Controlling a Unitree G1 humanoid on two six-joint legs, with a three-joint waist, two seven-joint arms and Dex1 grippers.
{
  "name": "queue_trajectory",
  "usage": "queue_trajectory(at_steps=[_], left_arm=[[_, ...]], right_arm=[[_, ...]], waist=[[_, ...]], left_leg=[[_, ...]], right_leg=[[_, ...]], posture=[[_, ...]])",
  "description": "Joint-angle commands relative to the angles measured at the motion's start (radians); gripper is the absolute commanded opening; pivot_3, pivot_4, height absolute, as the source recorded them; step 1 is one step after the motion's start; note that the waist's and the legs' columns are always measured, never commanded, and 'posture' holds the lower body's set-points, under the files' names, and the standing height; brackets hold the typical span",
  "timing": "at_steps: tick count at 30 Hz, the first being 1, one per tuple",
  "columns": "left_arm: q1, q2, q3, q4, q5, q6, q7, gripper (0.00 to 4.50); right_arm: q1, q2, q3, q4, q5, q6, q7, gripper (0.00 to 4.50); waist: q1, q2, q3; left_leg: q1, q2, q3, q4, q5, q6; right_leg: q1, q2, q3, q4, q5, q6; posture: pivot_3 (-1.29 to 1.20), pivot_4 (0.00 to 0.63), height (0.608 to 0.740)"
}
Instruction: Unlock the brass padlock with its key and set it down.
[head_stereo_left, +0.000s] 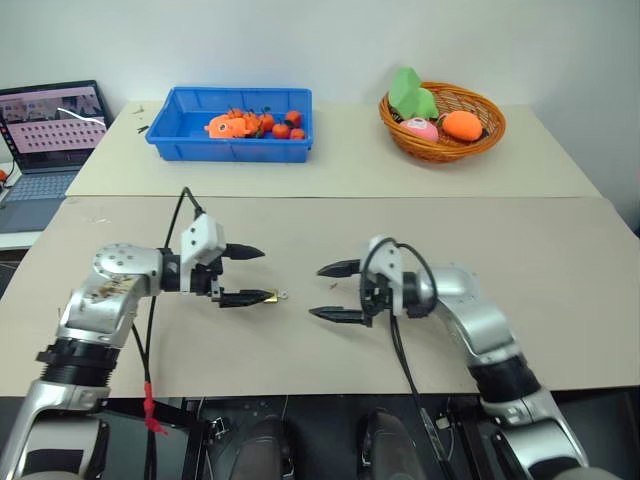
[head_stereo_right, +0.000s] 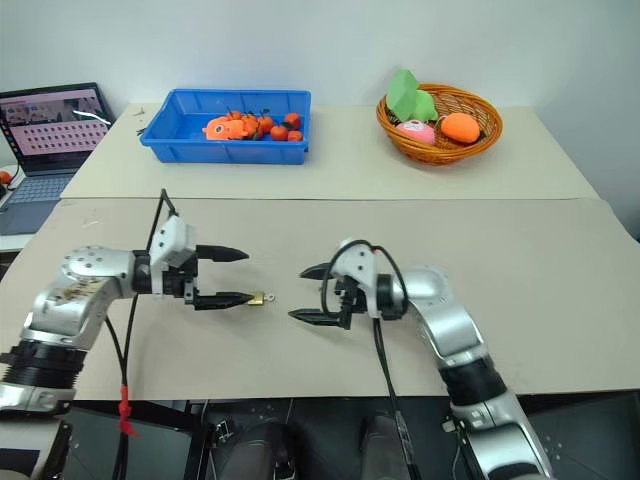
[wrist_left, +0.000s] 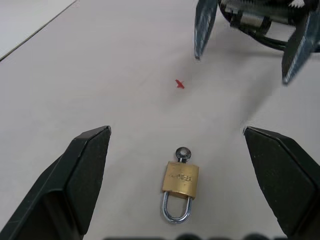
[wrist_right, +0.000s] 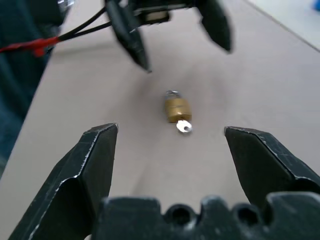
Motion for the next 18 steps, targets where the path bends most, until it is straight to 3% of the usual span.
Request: queue_trajectory(at_steps=[1,11,18], left_arm=[[-0.034,-0.037,-0.019,0.077,0.032,-0.083,-0.016,4.5],[-0.078,-0.096,-0.078,0.272,0.123,-0.234,-0.061,4.5],[-0.09,-0.108,-0.092,0.351,0.166,-0.334,-0.082,4.5]], right_arm=[[0.044,-0.003,-0.1,-0.162,0.027,0.089,-0.15,4.03],[0.079,0.042,-0.193,-0.276,0.047,0.178,-0.387,4.03],[0.062,0.038,-0.212,-0.279,0.062,0.184,-0.454,4.03]], waist=[[0.001,0.0,0.0],[0.007,0.0,0.0],[0.011,0.0,0.0]], left_leg=[[0.0,0.0,0.0,0.0,0.0,0.0],[0.0,0.0,0.0,0.0,-0.001,0.001],[0.0,0.0,0.0,0.0,-0.001,0.002]], right_leg=[[0.0,0.0,0.0,0.0,0.0,0.0],[0.0,0.0,0.0,-0.001,0.0,0.0],[0.0,0.001,0.0,0.0,0.0,0.0]], posture=[[0.0,0.15,0.664],[0.0,0.15,0.664],[0.0,0.15,0.664]])
